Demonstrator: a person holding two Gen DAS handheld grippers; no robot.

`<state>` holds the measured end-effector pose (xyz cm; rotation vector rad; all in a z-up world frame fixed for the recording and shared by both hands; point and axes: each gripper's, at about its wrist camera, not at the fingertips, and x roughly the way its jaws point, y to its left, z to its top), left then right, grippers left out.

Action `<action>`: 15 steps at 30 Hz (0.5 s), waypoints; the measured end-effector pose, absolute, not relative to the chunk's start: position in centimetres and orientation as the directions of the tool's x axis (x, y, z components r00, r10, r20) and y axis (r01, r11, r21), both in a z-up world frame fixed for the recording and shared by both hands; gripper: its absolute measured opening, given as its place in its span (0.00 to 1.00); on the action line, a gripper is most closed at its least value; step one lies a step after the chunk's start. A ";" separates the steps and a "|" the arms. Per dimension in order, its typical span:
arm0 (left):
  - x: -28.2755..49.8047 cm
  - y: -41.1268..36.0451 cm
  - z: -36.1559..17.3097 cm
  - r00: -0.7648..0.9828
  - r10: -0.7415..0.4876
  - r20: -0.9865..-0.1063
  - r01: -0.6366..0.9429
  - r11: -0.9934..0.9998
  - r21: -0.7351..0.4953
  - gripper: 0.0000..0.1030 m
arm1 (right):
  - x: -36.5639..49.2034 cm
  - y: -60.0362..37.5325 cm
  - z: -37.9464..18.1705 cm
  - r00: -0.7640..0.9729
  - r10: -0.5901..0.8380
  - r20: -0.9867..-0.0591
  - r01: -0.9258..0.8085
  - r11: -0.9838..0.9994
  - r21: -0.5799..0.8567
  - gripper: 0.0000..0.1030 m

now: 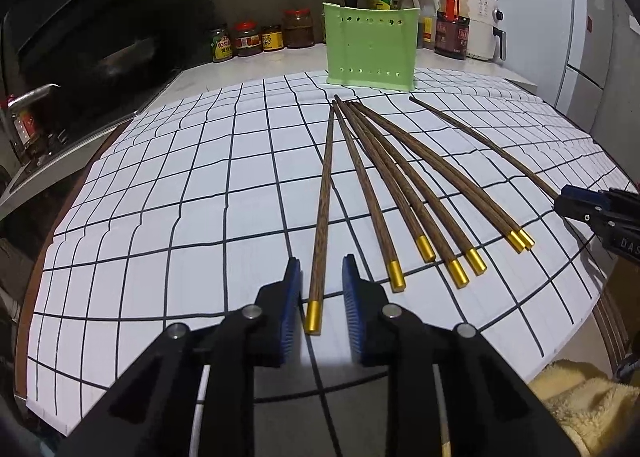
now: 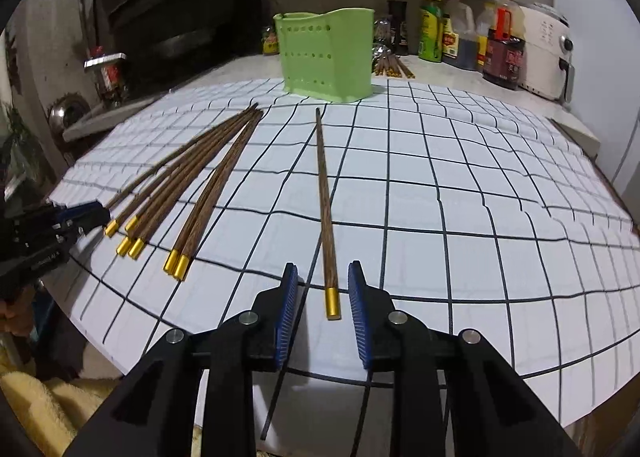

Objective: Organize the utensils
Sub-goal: 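Close the right gripper on a lone chopstick while the left gripper grasps another, then raise both held chopsticks upright and carry them above the green holder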

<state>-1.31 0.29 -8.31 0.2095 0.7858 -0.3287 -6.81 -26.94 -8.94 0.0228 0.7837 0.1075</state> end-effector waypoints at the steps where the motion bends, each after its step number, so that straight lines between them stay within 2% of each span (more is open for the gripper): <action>1: -1.2 0.3 -8.3 0.661 -0.213 -0.719 0.363 0.930 0.058 0.21 | -6.8 -26.9 -9.0 0.709 0.098 -0.698 -0.083 0.995 0.054 0.21; 9: -1.4 0.2 -8.5 0.680 -0.215 -0.701 0.345 0.937 0.048 0.21 | -7.3 -26.4 -9.2 0.732 0.070 -0.678 -0.090 0.996 0.006 0.14; 12: -1.7 0.0 -8.5 0.688 -0.215 -0.693 0.354 0.933 0.061 0.07 | -7.5 -26.0 -9.2 0.737 0.066 -0.673 -0.094 0.996 -0.006 0.07; 15: -1.8 0.2 -8.3 0.679 -0.240 -0.694 0.361 0.932 0.032 0.07 | -7.4 -26.1 -9.2 0.738 0.067 -0.671 -0.079 0.997 0.013 0.07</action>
